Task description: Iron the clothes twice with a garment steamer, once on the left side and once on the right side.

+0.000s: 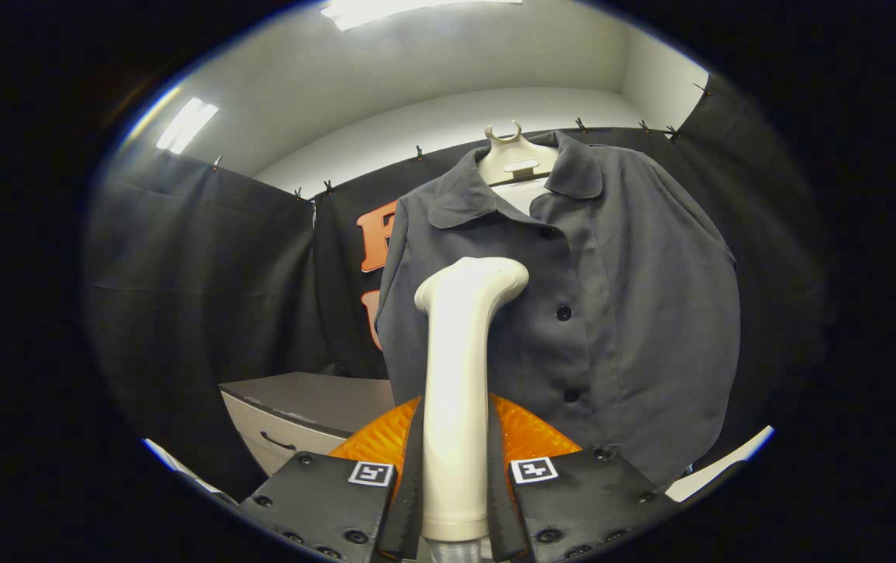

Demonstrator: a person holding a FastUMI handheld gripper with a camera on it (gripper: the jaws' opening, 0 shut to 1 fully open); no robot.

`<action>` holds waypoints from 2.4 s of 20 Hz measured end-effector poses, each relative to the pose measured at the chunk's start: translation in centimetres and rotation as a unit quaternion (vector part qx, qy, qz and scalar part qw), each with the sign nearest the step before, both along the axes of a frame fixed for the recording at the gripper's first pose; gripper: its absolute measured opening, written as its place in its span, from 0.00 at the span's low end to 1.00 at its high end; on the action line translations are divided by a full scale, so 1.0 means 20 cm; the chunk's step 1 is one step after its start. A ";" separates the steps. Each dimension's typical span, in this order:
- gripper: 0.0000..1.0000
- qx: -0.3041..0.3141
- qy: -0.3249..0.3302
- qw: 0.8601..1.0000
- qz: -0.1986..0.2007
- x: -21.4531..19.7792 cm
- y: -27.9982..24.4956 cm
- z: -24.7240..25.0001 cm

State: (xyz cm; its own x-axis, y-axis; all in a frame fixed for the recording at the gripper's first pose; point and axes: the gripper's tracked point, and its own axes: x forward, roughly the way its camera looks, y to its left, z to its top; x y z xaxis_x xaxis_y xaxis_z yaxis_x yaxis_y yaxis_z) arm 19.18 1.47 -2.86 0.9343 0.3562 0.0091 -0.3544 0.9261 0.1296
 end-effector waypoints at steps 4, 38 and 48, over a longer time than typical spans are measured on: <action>0.41 0.002 0.008 1.000 -0.008 -0.04 -0.03 -0.09; 0.41 -0.037 0.180 0.983 -0.008 -0.44 -0.12 -1.10; 0.41 -0.030 0.149 0.988 0.013 -0.54 -0.14 -0.79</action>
State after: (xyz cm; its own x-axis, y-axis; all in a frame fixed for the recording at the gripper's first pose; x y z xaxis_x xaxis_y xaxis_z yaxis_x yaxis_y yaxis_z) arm 8.37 -1.30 -18.63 0.8828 0.3726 -0.2861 -0.3333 0.9259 0.1775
